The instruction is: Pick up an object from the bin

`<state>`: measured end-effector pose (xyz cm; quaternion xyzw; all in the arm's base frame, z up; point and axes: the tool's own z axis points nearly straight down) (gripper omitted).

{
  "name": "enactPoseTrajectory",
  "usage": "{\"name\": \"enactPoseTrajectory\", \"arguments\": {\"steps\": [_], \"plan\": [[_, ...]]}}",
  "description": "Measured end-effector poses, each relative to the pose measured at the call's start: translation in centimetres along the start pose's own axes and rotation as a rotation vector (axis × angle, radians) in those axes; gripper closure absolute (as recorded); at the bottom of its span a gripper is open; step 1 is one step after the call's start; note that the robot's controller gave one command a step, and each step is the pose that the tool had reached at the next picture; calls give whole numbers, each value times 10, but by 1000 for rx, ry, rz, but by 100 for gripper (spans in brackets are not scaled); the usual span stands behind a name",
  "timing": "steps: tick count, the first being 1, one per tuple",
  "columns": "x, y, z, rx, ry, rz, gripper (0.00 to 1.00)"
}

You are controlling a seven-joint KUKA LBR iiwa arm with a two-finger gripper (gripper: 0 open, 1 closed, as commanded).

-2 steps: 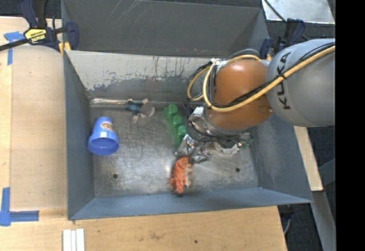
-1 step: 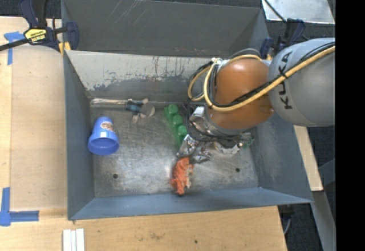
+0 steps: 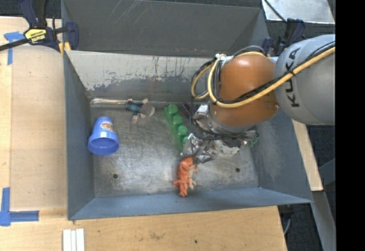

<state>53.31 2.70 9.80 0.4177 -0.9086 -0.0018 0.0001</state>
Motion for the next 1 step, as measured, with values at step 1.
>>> {"name": "enactPoseTrajectory", "arguments": {"steps": [1], "plan": [[-1,-2,-17,5,-2,3,100]]}}
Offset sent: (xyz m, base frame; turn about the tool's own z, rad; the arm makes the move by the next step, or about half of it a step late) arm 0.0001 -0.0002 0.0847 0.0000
